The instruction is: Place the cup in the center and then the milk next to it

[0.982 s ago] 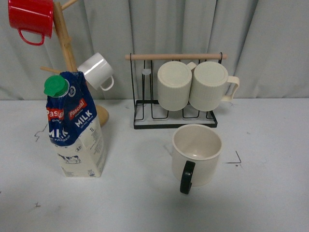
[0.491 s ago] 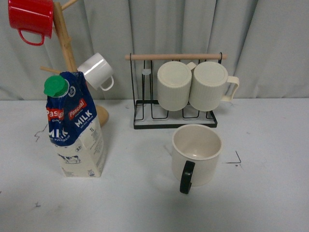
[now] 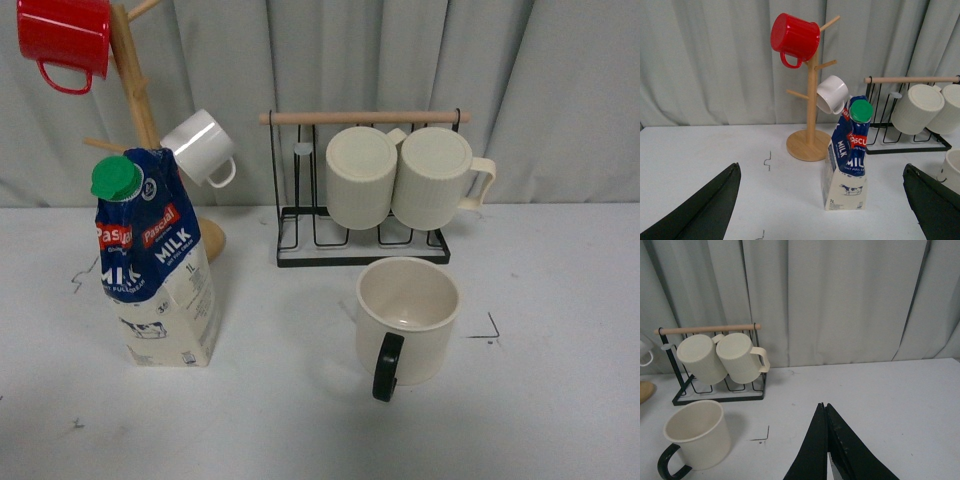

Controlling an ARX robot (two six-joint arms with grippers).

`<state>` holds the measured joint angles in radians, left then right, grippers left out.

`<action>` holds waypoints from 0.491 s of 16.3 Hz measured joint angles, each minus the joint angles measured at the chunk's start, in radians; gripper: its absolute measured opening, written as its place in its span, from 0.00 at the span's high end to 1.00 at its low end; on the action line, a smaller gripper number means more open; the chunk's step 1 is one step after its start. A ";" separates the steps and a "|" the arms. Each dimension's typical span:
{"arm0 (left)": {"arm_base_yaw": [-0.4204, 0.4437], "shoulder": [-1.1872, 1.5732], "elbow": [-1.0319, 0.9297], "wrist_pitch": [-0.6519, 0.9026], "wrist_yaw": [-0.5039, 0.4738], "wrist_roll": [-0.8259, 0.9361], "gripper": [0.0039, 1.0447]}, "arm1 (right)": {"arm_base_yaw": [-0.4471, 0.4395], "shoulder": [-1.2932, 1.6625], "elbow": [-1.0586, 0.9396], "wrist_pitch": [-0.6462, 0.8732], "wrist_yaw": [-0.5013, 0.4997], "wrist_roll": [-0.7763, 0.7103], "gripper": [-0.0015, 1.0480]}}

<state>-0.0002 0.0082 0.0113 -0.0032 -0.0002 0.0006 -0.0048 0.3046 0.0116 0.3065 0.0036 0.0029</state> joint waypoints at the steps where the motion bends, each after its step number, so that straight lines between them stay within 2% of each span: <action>1: 0.000 0.000 0.000 0.000 0.000 0.000 0.06 | 0.000 -0.011 0.000 -0.011 0.000 0.000 0.98; 7: 0.000 0.000 0.000 0.000 0.000 0.000 0.06 | 0.000 -0.129 0.000 -0.130 0.000 0.000 0.98; 8: 0.000 0.000 0.000 0.000 0.000 0.000 0.06 | 0.000 -0.174 0.001 -0.197 0.000 0.000 0.98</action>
<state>-0.0002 0.0082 0.0113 -0.0032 -0.0002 0.0006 -0.0048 0.1303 0.0128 0.1097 0.0036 0.0029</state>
